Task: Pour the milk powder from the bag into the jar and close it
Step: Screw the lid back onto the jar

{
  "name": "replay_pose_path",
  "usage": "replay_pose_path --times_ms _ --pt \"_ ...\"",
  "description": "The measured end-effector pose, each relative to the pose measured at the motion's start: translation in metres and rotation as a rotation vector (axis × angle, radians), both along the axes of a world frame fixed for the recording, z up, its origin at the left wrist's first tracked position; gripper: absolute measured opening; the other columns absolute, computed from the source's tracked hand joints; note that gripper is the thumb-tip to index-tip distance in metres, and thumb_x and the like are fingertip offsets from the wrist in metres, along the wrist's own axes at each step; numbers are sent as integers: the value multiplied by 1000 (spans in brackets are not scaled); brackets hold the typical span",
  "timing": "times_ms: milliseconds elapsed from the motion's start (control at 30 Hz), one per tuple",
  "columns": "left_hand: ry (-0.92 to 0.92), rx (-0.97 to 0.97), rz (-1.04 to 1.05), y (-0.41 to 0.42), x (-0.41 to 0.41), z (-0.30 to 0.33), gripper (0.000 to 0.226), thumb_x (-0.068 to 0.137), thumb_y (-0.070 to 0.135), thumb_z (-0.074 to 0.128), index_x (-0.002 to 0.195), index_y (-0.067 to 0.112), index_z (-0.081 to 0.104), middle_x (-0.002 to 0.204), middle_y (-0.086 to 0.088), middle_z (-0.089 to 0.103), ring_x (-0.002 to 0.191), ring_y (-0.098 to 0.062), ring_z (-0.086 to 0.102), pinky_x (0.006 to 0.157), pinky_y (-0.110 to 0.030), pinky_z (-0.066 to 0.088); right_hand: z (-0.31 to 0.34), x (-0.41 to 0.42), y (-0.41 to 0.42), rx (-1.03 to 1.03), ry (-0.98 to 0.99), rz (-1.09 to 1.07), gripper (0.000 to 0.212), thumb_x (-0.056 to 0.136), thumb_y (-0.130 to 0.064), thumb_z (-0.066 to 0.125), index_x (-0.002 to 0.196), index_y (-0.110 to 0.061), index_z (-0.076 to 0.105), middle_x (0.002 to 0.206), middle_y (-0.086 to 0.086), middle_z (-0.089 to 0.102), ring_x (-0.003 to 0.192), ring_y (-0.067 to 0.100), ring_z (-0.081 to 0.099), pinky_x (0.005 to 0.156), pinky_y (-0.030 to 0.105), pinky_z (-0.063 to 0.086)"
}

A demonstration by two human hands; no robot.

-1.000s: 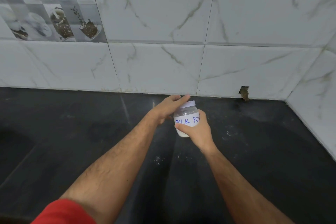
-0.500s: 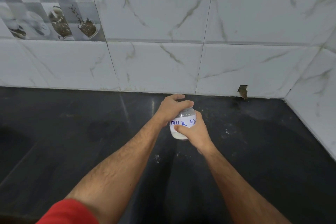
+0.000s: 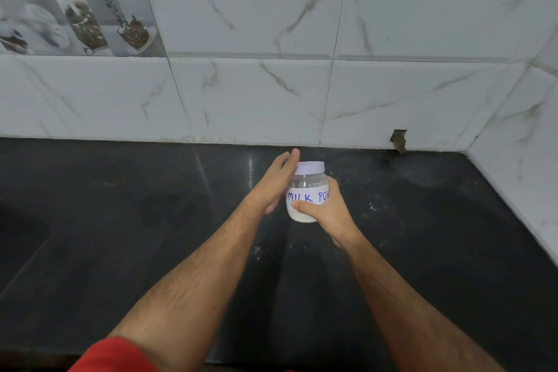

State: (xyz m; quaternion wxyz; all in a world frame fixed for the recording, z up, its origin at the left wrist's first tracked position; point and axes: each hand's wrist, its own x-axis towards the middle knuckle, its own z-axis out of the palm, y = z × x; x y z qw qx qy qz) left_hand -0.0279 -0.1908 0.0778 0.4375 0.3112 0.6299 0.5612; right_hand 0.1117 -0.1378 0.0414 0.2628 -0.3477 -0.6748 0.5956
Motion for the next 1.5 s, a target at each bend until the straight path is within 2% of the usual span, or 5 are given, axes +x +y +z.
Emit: replay_pose_path --times_ms 367,567,867,1300,1500 --pt "-34 -49 -100 -5 10 -33 34 101 40 50 124 20 64 116 -4 73 105 -23 71 87 -44 59 -2 34 39 -60 -178 126 78 86 -22 76 142 -18 22 132 0 50 115 14 58 90 29 55" --pt "59 -108 -187 9 10 -48 43 95 36 62 136 28 55 120 3 70 112 -14 67 85 -41 60 3 52 71 28 -339 218 71 75 -8 83 134 -14 44 115 -7 60 96 8 63 69 17 53" --pt "185 -136 -192 47 5 -56 45 98 24 58 142 27 50 121 0 69 113 -15 64 85 -36 60 -24 37 105 57 -385 117 77 62 -11 87 129 -21 49 126 1 63 113 23 63 96 49 55" --pt "225 -199 -12 72 -74 -64 48 99 14 54 144 27 46 127 3 65 118 -20 62 93 -43 56 -33 -72 139 169 -382 180 81 66 -3 84 138 -14 49 130 2 62 117 20 58 101 36 49" --pt "217 -185 26 85 -84 -70 50 100 11 53 147 23 42 125 6 60 116 -16 58 78 -22 54 -39 -91 154 189 -426 185 82 67 -3 83 139 -15 47 133 3 60 122 23 56 103 41 48"
